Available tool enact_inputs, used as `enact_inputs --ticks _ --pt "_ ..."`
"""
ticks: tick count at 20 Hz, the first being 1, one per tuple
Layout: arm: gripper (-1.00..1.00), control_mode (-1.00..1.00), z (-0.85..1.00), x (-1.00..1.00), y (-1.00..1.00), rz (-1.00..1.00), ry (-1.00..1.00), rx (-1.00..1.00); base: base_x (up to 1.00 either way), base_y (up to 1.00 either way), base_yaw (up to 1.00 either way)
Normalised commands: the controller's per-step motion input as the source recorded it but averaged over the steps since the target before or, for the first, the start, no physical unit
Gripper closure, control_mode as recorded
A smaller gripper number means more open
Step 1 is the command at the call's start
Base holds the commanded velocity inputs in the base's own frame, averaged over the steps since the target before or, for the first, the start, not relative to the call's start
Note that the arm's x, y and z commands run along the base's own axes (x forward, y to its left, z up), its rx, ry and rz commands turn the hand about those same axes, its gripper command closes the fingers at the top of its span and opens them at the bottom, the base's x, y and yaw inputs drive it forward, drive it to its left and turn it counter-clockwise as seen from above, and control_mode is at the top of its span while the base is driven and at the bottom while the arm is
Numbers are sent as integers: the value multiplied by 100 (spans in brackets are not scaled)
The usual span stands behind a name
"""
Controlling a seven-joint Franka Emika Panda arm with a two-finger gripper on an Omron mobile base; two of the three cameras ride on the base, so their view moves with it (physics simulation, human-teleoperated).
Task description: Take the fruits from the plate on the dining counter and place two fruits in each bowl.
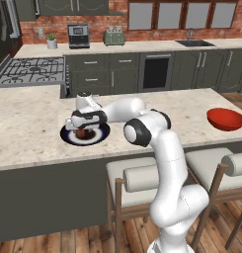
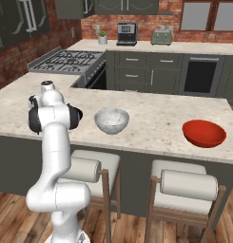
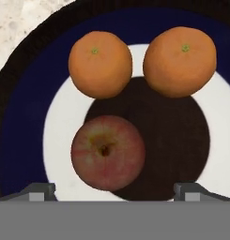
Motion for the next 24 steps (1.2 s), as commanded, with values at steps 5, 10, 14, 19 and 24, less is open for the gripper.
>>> enact_inputs --ticks 5,10,14,19,24 --pt "-100 -100 -16 13 1 0 0 0 0 0 0" --pt "-100 -100 -16 1 1 0 0 0 0 0 0" --pt "-100 -100 -15 2 6 0 0 0 0 0 0" --pt "-100 -100 -9 5 2 0 -2 0 0 0 0" --pt "100 -100 1 9 0 0 -8 0 0 0 0"
